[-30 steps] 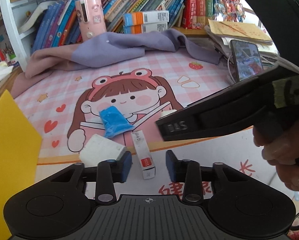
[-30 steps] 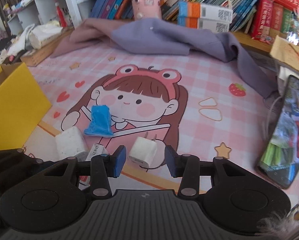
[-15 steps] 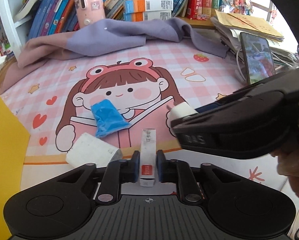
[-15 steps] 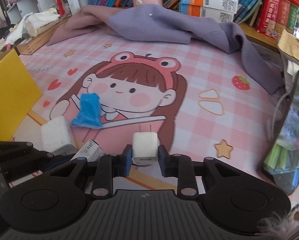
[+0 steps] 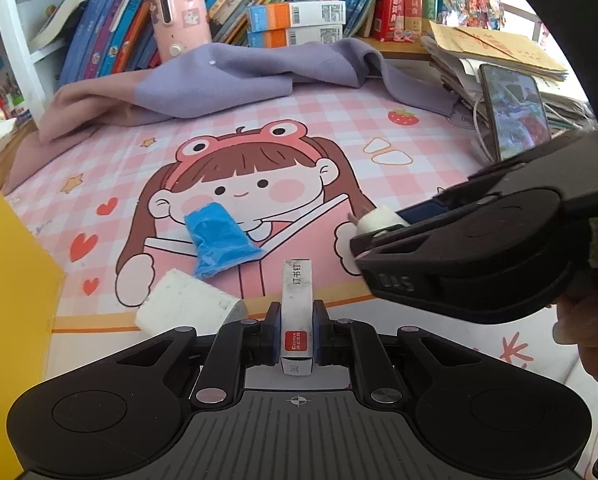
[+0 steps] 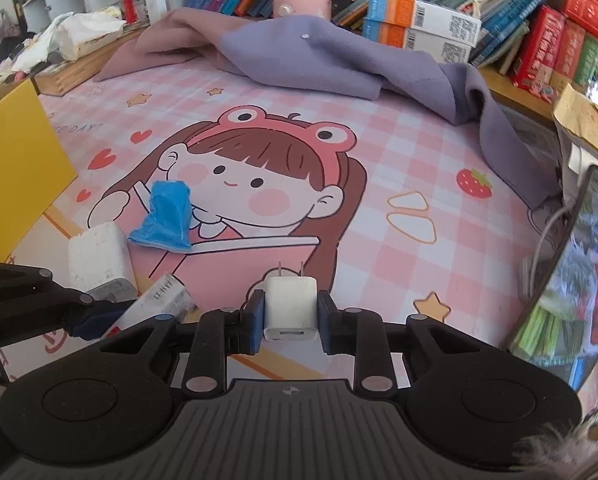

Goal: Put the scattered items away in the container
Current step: 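Lift the medicine box and the charger plug off the tablecloth, then carry the medicine box and charger plug over the yellow box, then lower the medicine box and charger plug into the box and open both tools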

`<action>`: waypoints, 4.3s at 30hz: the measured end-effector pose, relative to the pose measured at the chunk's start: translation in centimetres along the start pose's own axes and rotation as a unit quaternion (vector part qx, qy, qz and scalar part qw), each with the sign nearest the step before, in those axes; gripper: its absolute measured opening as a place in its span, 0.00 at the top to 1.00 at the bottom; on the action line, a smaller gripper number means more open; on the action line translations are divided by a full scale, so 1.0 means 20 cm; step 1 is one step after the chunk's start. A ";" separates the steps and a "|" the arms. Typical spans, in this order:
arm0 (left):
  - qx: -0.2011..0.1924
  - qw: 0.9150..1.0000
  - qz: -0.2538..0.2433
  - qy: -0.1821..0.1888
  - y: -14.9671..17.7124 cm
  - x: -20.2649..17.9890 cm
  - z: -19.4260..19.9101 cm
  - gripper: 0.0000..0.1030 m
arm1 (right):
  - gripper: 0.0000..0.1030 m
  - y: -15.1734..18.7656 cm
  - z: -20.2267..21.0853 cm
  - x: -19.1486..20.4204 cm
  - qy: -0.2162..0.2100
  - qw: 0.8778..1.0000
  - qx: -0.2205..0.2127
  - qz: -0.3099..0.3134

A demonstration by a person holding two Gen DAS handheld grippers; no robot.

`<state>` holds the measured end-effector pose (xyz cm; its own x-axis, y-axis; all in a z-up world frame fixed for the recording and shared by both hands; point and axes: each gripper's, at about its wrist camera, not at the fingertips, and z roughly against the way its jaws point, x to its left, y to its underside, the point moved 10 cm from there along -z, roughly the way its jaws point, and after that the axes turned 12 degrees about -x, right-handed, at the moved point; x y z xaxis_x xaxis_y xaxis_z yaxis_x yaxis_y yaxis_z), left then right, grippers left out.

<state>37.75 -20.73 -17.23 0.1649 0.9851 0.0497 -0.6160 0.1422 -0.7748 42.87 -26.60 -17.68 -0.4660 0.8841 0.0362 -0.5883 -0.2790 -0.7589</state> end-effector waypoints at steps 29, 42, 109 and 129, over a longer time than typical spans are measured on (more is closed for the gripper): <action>-0.047 0.996 0.031 0.075 0.06 0.04 0.65 0.87 | 0.76 0.17 0.69 0.21 -0.006 0.998 -0.033 -0.045; -0.082 0.988 0.016 0.131 0.20 0.17 0.94 0.87 | 0.76 0.27 0.93 0.50 0.058 0.995 -0.051 -0.058; 0.022 0.997 -0.039 0.058 -0.07 1.56 0.47 0.87 | 0.76 -0.45 0.01 1.75 -0.115 0.983 -0.006 0.145; 0.077 0.996 -0.005 0.036 0.01 1.66 0.21 0.87 | 0.76 -0.38 -0.14 1.79 -0.154 0.975 0.047 0.153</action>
<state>39.92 12.42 -13.04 0.2240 0.9746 0.0068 -0.7235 0.1710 -0.6688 32.63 8.22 -12.43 -0.7970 0.6035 0.0234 -0.4428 -0.5576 -0.7021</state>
